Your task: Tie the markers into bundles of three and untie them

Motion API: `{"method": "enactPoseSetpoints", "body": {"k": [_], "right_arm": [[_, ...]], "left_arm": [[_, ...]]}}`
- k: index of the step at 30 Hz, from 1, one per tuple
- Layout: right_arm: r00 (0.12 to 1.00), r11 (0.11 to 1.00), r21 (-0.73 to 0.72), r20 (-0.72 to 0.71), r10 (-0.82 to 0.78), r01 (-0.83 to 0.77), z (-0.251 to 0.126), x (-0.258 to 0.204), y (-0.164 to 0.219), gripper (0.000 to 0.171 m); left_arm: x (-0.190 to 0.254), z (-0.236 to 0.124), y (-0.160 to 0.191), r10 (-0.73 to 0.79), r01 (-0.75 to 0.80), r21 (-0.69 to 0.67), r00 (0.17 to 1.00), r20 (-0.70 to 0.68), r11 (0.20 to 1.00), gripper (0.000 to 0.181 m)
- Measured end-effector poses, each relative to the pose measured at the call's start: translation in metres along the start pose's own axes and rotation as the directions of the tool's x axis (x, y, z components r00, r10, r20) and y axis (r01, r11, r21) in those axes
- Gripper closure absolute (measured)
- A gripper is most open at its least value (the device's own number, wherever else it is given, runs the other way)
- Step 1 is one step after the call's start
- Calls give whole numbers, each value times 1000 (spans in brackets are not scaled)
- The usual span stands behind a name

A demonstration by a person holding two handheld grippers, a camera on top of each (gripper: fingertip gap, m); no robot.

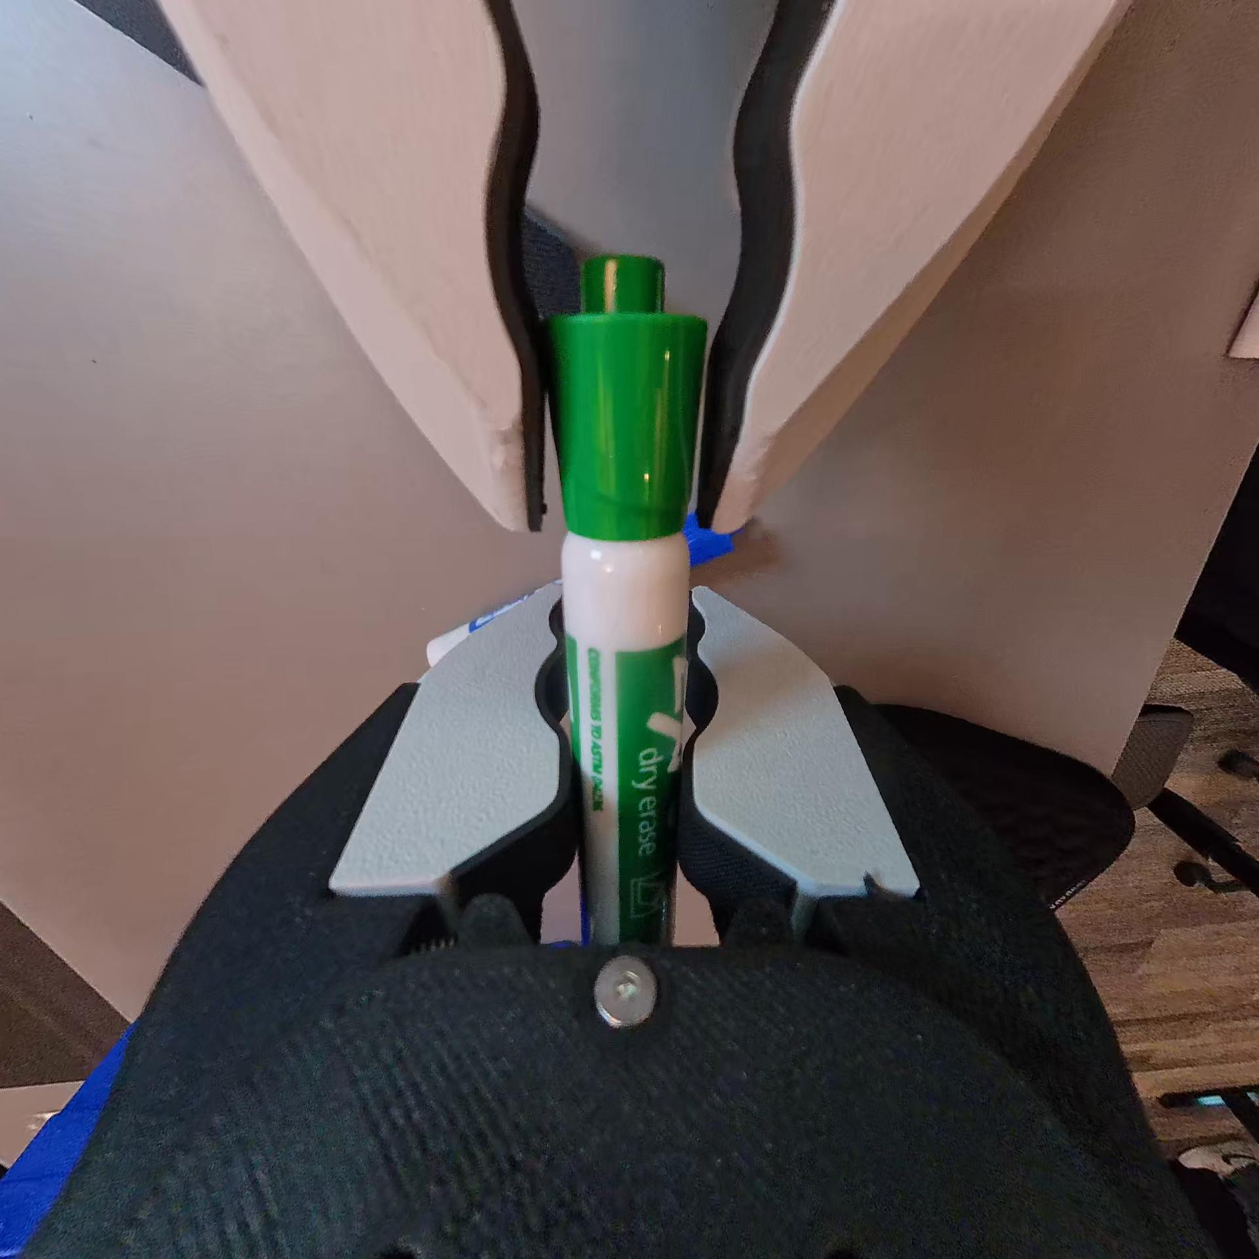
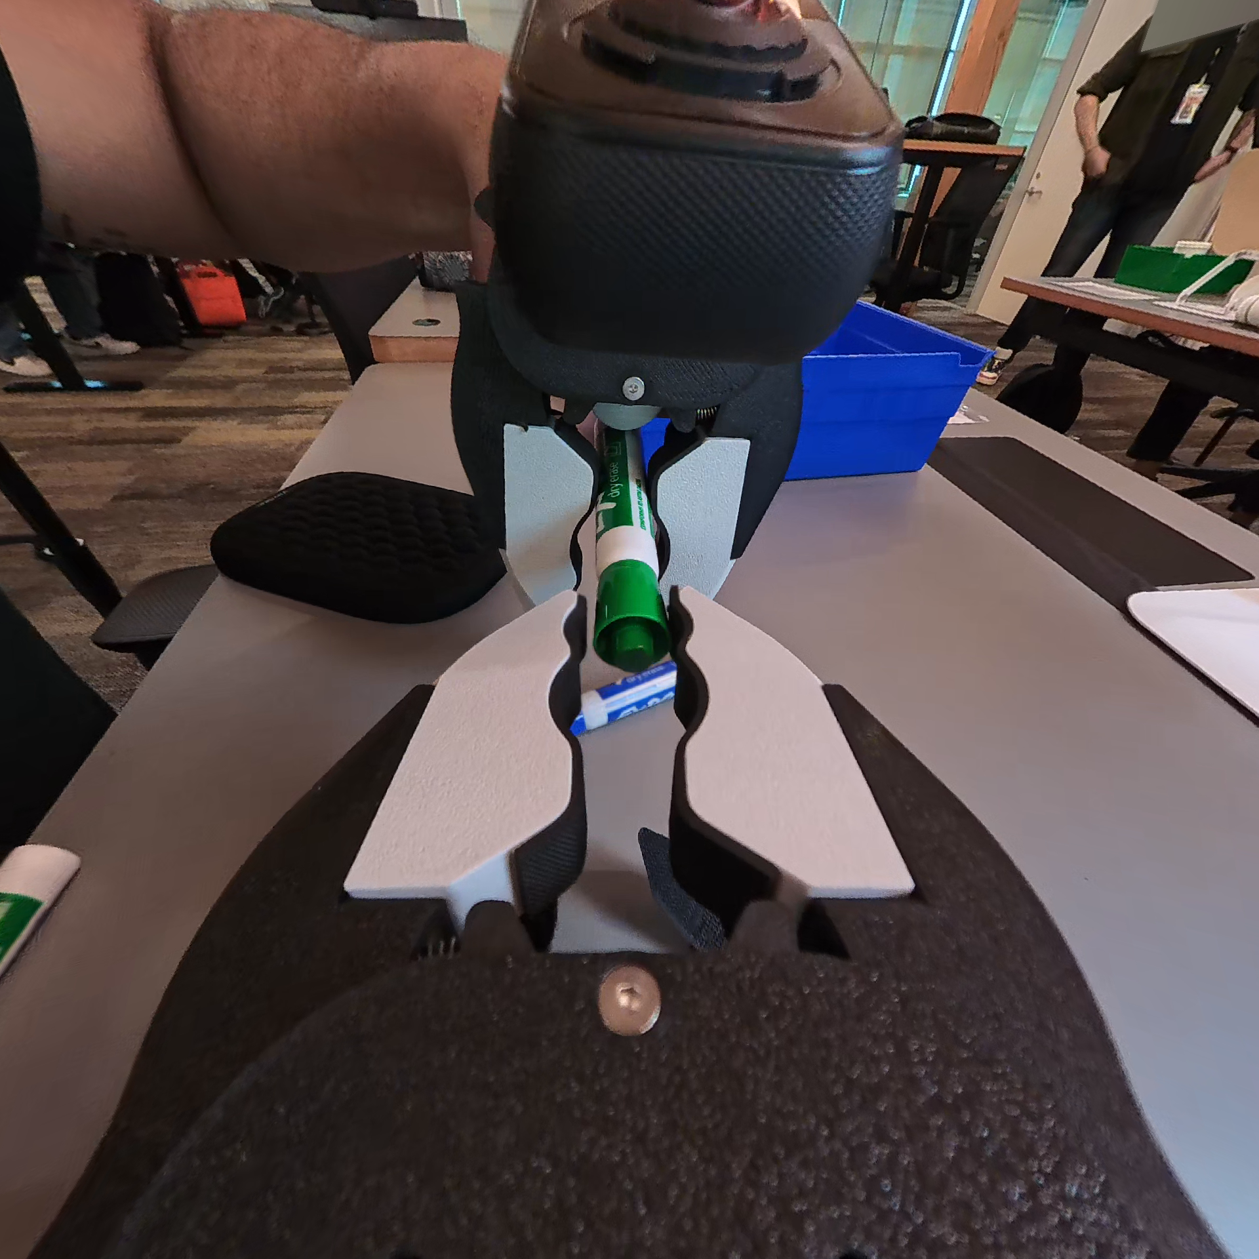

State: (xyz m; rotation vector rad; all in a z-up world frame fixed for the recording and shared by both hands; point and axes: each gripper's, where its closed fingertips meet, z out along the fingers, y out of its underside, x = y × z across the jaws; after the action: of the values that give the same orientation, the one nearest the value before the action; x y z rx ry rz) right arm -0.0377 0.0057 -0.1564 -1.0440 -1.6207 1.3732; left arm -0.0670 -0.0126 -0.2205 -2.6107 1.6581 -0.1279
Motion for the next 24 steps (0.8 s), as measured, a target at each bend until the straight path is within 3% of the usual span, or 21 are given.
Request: {"method": "enactPoseSetpoints", "body": {"k": [13,19,24], "right_arm": [[1000,999,-29,-14,27,-28,-17,10,-6,138],[998,976,-215,50,-26,37,-47,-2,8,134],[1000,989,-149,-28,3,-7,-41,2,9,134]], "left_arm": [[-7,-2,7,-33,33,13,999,12,999,150],[-9,-1,7,-92,91,127,996,6,988,150],[0,7,-15,-69,71,261,997,-16,963,150]]}}
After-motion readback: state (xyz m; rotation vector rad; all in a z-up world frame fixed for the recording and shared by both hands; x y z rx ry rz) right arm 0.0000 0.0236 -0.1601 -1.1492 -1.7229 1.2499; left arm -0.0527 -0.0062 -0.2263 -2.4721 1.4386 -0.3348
